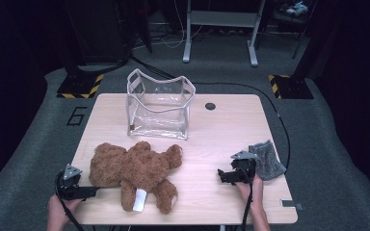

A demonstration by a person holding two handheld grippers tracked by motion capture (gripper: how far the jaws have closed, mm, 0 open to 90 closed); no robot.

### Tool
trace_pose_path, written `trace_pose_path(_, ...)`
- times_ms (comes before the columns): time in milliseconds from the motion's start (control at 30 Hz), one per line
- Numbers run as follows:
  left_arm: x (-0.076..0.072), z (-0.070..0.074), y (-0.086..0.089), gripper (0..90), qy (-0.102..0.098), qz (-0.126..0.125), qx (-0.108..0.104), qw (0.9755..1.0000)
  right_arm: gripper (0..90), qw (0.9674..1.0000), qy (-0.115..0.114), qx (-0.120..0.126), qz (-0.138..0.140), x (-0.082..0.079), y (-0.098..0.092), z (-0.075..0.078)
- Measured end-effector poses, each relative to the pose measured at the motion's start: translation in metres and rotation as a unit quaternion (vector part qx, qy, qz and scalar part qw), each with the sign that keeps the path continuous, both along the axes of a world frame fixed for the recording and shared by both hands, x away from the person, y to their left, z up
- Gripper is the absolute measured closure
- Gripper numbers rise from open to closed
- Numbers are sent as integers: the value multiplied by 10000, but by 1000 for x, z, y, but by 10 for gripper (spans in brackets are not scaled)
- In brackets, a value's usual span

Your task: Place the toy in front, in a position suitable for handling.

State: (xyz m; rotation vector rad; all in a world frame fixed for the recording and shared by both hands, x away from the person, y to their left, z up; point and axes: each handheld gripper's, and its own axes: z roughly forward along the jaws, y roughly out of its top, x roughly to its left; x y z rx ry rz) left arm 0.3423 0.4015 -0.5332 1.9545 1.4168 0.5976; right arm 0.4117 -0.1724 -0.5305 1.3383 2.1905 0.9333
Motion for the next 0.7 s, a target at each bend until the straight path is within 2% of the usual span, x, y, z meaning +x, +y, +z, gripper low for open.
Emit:
trace_pose_path(100,3,0,-1,6,-12,95,-9,10000,0,10000,-17,-64,20,1,0,0)
trace_pose_path(133,3,0,-1,4,22,69,4,10000,0,10000,5,0,-31,1,1,0)
trace_pose_path(233,4,1,0,5,24,5,43,10000,0,10000,26,-8,-72,1,2,0)
trace_pose_path(267,3,2,-1,5,105,-2,36,9999,0,10000,25,-8,-74,1,2,0)
trace_pose_path(333,3,5,-1,5,140,-95,144,9998,0,10000,24,-8,-74,1,2,0)
trace_pose_path(467,-4,16,-3,3,205,-240,43,9995,0,10000,24,-8,-73,1,2,0)
trace_pose_path(533,-9,26,-5,3,245,-350,-19,9991,0,10000,24,-9,-74,1,2,0)
trace_pose_path(567,-9,26,-5,3,245,-350,-19,9991,0,10000,24,-9,-74,1,2,0)
trace_pose_path(700,-16,45,-5,5,301,-511,-289,9978,0,10000,25,-9,-74,1,2,0)
